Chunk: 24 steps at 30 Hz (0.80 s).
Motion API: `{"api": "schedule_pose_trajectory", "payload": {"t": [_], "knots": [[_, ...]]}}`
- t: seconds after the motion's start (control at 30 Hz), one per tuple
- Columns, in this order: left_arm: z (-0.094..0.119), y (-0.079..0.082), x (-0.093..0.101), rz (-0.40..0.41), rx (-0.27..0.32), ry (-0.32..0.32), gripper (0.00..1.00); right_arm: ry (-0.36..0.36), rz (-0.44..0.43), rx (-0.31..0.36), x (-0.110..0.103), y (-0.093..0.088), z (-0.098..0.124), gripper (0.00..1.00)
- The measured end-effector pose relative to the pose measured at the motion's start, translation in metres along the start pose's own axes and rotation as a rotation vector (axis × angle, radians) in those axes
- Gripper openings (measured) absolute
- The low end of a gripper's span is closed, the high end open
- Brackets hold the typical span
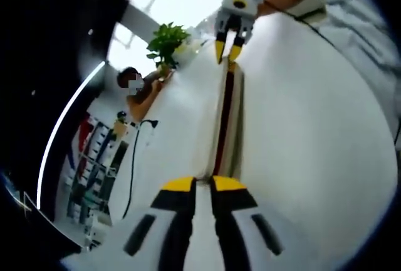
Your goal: Arrange the utensils inside the cutlery case until each visible utensil rests in its matching compartment.
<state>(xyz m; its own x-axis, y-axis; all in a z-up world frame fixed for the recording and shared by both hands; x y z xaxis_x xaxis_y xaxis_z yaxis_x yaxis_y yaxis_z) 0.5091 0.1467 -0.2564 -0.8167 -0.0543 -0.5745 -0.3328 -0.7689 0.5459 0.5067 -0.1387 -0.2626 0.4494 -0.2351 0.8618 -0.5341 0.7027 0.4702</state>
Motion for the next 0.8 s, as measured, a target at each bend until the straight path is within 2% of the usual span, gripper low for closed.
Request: {"api": "schedule_pose_trajectory", "payload": {"t": [0.23,0.5,0.7,0.8], "knots": [[-0.003,-0.001,0.003,0.006,0.004,-0.008,0.10,0.027,-0.022,0.003,0.001,0.006,0.006,0.09],[-0.008,-0.003,0.005,0.014,0.001,-0.017,0.09,0.099,-0.033,0.023,-0.008,0.019,0.012,0.10],[-0.008,-0.002,0.007,0.009,0.001,-0.018,0.09,0.104,-0.110,0.025,-0.012,0.015,0.014,0.12],[-0.006,-0.004,0.007,0.013,-0.004,-0.017,0.09,0.103,-0.227,0.039,-0.014,0.013,0.020,0.14]]}}
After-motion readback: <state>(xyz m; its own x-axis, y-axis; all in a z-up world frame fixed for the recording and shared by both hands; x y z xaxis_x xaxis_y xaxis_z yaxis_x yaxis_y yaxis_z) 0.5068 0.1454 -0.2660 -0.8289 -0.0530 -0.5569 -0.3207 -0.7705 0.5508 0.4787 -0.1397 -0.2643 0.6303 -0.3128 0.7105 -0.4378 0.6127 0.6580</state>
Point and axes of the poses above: the point that each gripper's makers call its tool centre point, and the gripper's own axes: z roughly backward along the fingers, x roughly to its right, y roughly out of its top, the point moved 6 cm from there along z, roughly backward along the fingers, and after that the axes turned 12 degrees about -y, right-handed, at the moved point
